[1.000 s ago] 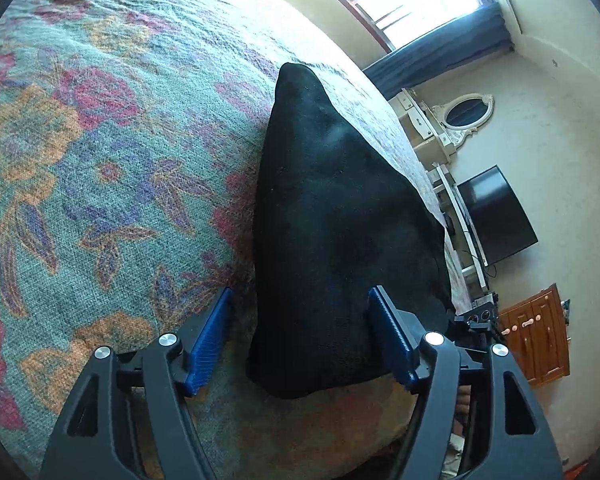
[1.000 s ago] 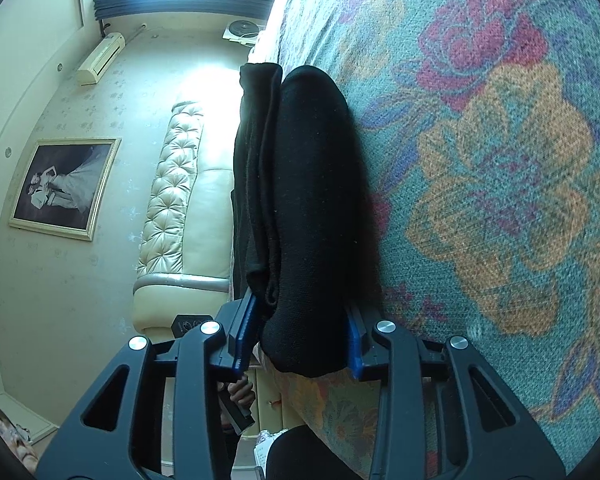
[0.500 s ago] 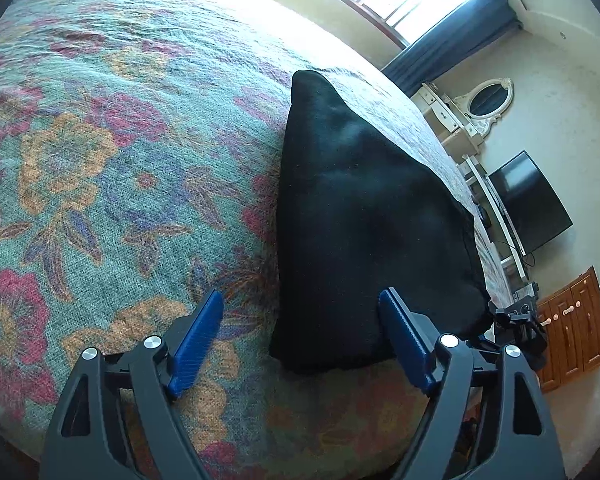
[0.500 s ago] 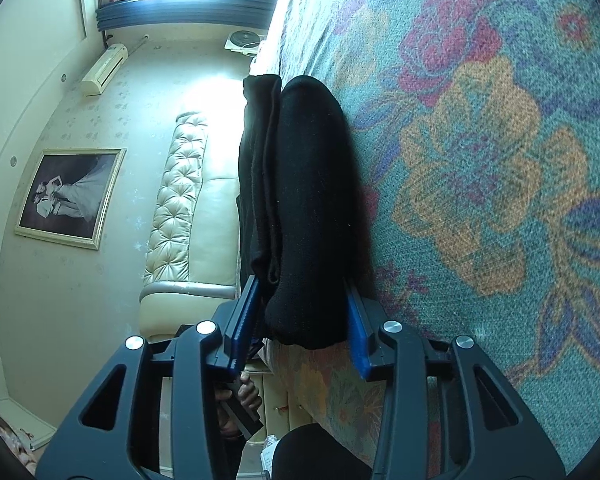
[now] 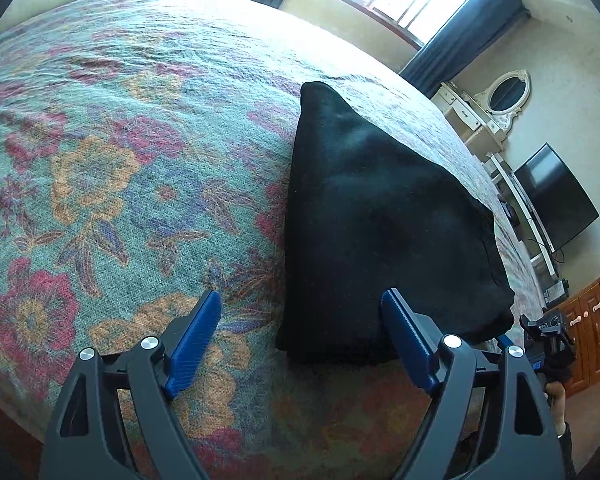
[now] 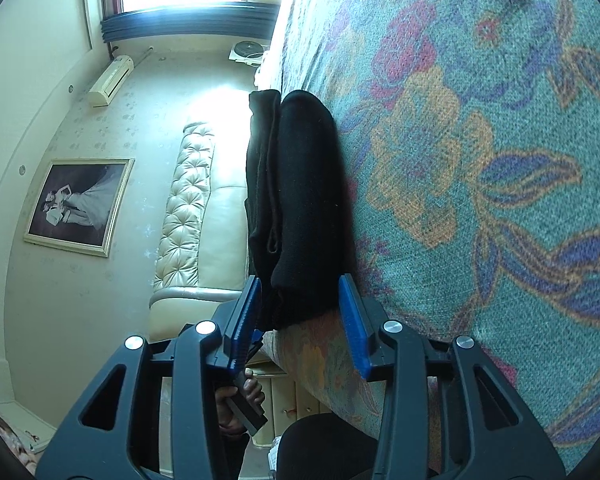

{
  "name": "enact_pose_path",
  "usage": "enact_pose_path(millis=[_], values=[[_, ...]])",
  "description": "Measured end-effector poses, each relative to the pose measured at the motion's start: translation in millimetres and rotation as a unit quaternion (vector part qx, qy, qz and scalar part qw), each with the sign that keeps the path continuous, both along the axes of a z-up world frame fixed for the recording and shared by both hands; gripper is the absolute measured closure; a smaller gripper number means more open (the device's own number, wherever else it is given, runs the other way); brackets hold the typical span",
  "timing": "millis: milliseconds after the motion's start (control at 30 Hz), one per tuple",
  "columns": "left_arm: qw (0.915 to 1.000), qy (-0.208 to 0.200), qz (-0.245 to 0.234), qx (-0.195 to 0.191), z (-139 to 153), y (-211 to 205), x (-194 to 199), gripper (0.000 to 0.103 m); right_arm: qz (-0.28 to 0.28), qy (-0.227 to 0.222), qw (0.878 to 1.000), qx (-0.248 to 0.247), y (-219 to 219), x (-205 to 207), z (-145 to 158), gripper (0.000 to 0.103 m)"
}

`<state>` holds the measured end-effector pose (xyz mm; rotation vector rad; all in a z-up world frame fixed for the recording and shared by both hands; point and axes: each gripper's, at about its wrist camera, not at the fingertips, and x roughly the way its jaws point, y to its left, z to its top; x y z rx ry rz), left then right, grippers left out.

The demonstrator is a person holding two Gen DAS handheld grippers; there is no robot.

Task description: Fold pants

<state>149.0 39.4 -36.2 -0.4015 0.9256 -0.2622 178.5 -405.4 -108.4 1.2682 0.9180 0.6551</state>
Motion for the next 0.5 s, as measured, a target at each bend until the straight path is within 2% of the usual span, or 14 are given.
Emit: enact_pose_path(millis=[200,333,433,500], values=[[0.9988,-0.026,-0.003,0.042,23,-8,-17,0.022,-0.009,0.002,1.000,-0.019,-11,-11,5,0.059],[0.9983,-0.039,-0.010,0.042,33,-16,-22,0.022,-0.027,0.002,0.997,-0.066,-8,-14,20,0.055],[0.9979,-0.042,-0.016,0.046,34,-23,-20,0.022,-0.041,-0.014,0.991,-0.124,-4,-13,38,0.053],[0.9978,-0.040,-0.022,0.048,33,-29,-18,0.022,-0.037,-0.026,0.991,-0.127,0,-9,47,0.053]])
